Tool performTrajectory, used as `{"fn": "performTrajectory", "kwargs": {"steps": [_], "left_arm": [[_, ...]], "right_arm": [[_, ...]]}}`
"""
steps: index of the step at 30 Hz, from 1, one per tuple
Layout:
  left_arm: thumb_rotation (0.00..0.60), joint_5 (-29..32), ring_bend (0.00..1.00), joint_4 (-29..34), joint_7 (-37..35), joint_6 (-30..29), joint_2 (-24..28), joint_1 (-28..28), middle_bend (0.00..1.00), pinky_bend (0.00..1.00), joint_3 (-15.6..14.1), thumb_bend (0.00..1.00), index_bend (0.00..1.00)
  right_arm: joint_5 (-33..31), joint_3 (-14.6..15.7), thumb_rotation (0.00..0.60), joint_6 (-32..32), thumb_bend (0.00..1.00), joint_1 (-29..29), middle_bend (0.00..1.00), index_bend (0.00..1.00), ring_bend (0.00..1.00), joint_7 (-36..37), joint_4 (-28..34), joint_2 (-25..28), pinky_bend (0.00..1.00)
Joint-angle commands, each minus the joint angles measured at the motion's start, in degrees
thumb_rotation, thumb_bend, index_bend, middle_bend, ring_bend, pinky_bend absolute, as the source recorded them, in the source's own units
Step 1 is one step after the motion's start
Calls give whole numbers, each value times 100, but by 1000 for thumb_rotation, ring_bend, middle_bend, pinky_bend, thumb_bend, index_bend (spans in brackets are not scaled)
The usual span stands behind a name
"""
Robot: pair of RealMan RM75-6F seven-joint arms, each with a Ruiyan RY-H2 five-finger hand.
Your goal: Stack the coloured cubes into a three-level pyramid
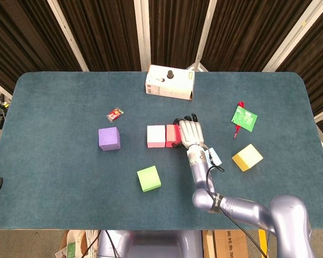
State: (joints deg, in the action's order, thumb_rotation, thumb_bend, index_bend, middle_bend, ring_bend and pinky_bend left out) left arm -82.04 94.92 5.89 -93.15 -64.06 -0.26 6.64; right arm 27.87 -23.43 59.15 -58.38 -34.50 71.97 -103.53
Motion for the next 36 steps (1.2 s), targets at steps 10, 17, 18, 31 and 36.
{"fn": "performTrajectory", "kwargs": {"steps": [10, 17, 18, 31, 36], "left_arm": [[600, 15, 0, -9, -5, 6, 0, -5, 0, 0, 9, 389, 61], [600, 3, 0, -5, 41, 12, -16, -13, 0, 0, 2, 389, 62], [600, 2, 0, -4, 43, 11, -17, -13, 0, 0, 1, 388, 61], [600, 22, 0, 4, 89, -3, -32, -9, 0, 0, 10, 389, 62], [600, 34, 0, 2, 99, 1, -38, -12, 0, 0, 15, 389, 62]], "right_arm": [[-32, -33, 600, -82, 183, -23, 378, 349, 174, -2, -138, -89, 0], [7, -31, 600, -99, 183, -21, 378, 349, 174, 5, -151, -114, 0], [8, -33, 600, -106, 183, -19, 378, 349, 174, 7, -151, -113, 0], [32, -54, 600, -175, 183, -20, 377, 349, 174, 47, -293, -168, 0], [64, -17, 600, -188, 183, -27, 372, 349, 174, 8, -337, -193, 0]]}}
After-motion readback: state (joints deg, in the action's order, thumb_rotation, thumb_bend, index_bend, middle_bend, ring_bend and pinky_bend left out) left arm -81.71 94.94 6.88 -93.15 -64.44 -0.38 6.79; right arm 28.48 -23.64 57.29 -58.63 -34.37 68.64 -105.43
